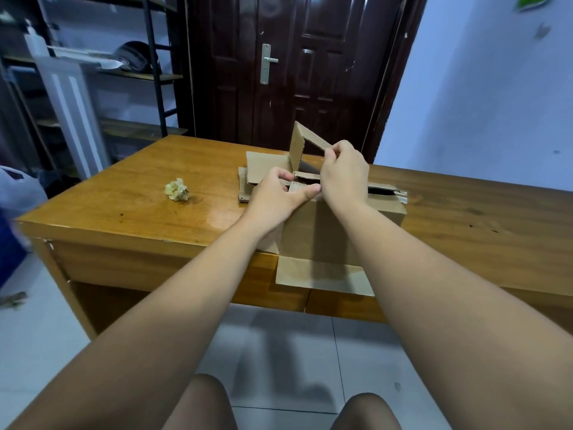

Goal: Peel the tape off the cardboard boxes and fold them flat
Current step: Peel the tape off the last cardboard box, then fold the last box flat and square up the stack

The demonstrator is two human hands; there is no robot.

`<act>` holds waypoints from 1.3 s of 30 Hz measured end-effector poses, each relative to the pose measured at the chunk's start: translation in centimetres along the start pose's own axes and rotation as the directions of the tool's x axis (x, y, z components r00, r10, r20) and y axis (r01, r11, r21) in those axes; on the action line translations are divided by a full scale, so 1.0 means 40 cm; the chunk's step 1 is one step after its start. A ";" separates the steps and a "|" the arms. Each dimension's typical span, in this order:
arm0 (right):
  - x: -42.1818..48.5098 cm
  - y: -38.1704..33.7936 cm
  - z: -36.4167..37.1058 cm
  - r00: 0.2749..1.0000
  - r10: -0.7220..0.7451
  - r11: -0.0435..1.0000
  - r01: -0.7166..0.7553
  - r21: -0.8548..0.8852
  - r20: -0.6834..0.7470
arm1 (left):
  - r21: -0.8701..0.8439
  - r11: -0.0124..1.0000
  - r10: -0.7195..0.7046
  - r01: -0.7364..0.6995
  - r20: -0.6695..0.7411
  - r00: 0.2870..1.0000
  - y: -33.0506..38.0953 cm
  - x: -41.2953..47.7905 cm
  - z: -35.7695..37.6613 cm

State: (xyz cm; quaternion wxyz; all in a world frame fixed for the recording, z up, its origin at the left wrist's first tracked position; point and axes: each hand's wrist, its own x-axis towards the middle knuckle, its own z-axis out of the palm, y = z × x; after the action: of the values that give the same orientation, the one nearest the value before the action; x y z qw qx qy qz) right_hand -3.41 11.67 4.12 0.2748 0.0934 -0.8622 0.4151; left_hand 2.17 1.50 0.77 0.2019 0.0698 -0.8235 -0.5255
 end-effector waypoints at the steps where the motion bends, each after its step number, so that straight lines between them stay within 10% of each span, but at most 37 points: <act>1: -0.010 -0.001 -0.007 0.999 -0.037 0.999 0.038 0.031 -0.037 | -0.018 1.000 -0.025 0.025 0.017 1.000 0.005 -0.003 0.001; 7: -0.046 0.050 -0.081 0.973 -0.179 0.983 0.182 0.009 -0.146 | 0.072 0.997 0.012 -0.008 -0.053 0.999 0.021 -0.020 0.013; 14: -0.032 0.118 -0.150 0.958 0.175 0.984 -0.160 0.081 -0.228 | 0.177 0.963 0.216 -0.202 -0.066 0.974 0.043 -0.022 0.019; 17: -0.014 0.118 -0.180 0.800 0.599 0.671 -0.468 0.576 -0.048 | 0.114 0.968 0.221 -0.222 0.025 0.975 0.050 -0.037 0.000; 20: -0.013 0.151 -0.226 0.732 0.636 0.431 -0.599 0.675 0.244 | -0.019 0.990 0.140 -0.140 0.244 0.960 0.076 -0.051 -0.042; 25: 0.017 0.168 -0.267 0.814 0.455 0.699 -0.578 0.422 0.361 | 0.017 1.000 0.008 -0.017 0.428 0.904 0.121 -0.029 -0.078; 29: 0.057 0.150 -0.278 0.787 0.384 0.711 -0.586 0.389 0.483 | 0.235 0.968 -0.017 -0.091 0.419 0.908 0.132 -0.011 -0.066; 34: 0.064 0.118 -0.270 0.759 0.202 0.973 -0.229 -0.037 0.619 | 0.291 0.933 0.007 -0.213 0.575 0.818 0.126 -0.024 -0.033; 39: 0.070 0.100 -0.229 0.685 0.176 0.868 0.231 -0.440 0.707 | 0.439 0.877 -0.109 -0.193 0.574 0.811 0.138 -0.031 -0.022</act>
State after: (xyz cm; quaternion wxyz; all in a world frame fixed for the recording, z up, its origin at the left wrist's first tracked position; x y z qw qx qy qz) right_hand -3.66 21.43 7.60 -0.0695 0.1899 -0.9739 0.1029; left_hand 4.19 3.57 5.71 -0.0717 -0.0657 -0.9500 -0.2967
